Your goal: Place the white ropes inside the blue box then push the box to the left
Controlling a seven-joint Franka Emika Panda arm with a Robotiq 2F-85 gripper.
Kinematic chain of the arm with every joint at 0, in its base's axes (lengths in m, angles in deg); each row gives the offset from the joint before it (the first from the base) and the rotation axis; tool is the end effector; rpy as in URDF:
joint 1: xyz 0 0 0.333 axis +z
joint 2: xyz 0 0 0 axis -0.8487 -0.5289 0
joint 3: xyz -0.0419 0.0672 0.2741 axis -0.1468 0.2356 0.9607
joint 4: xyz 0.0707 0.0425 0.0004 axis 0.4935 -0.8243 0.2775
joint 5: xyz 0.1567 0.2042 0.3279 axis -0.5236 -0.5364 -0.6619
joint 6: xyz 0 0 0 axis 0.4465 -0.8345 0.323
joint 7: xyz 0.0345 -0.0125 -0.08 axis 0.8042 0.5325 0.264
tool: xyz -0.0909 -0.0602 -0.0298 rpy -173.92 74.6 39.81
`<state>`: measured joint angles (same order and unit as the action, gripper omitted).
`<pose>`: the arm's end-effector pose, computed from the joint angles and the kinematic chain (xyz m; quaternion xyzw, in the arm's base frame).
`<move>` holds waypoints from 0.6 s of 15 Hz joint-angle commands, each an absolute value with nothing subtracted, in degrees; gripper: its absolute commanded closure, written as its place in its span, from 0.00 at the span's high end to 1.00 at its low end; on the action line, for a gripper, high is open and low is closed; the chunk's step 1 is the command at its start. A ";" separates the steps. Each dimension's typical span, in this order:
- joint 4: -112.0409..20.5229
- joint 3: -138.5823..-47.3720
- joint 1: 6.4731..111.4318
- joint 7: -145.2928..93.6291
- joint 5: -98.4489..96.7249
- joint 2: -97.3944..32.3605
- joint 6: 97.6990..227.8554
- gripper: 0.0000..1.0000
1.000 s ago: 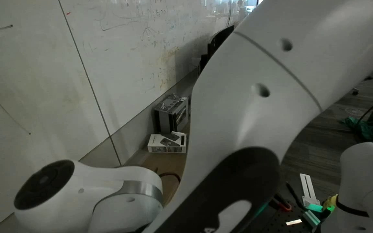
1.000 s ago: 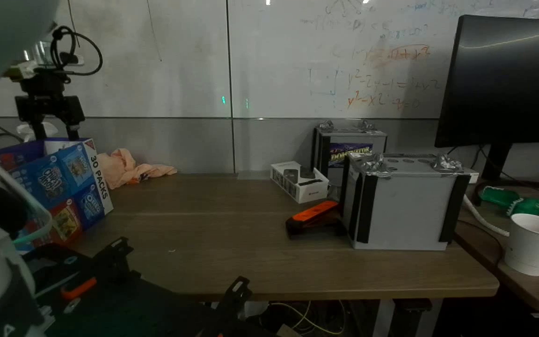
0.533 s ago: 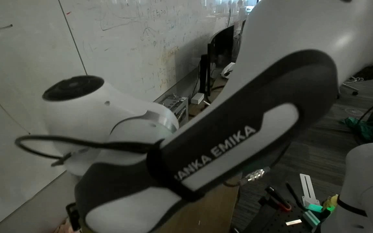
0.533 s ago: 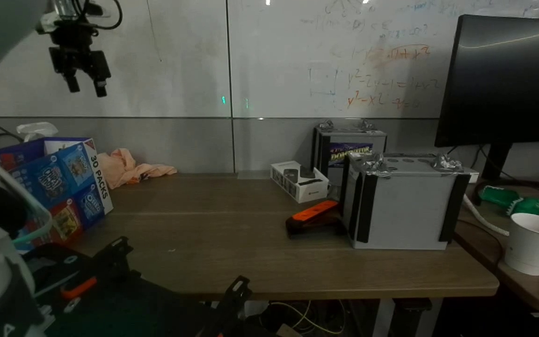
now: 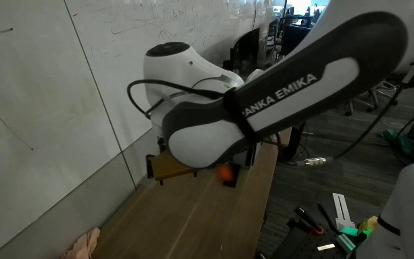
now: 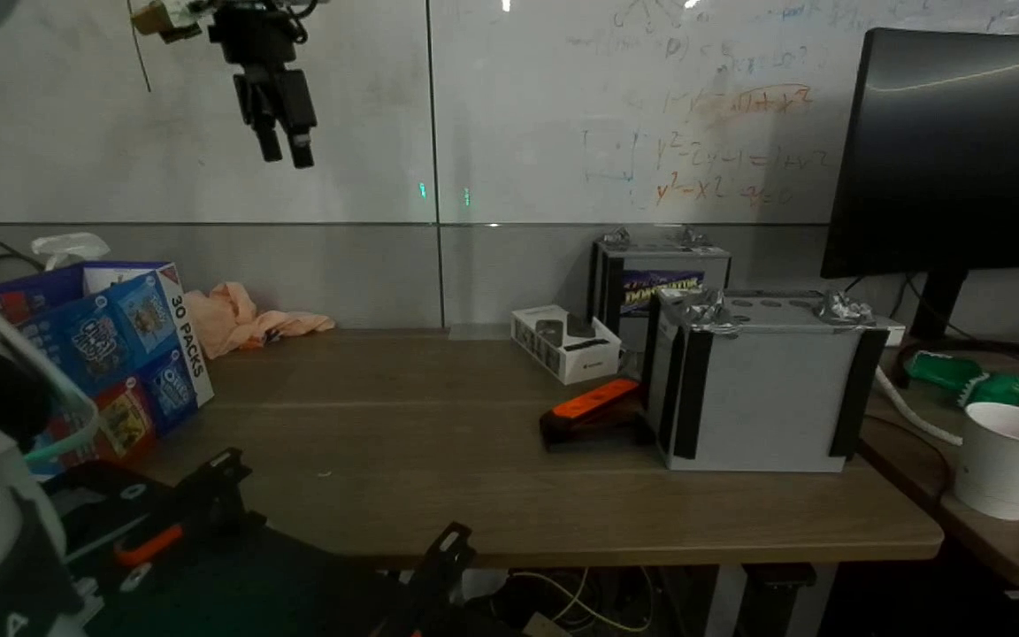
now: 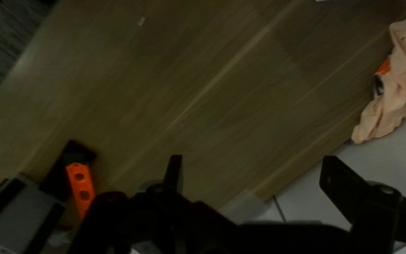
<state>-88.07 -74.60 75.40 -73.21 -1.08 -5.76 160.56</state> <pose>0.4401 0.2702 0.3627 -0.9839 0.1610 -0.0765 0.0135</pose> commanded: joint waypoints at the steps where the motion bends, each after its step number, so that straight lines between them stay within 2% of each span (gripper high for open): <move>1: -97.10 -73.91 72.43 -79.33 -4.94 8.56 153.57 1.00; 9: -106.72 -78.74 79.04 -62.32 2.64 34.13 131.91 1.00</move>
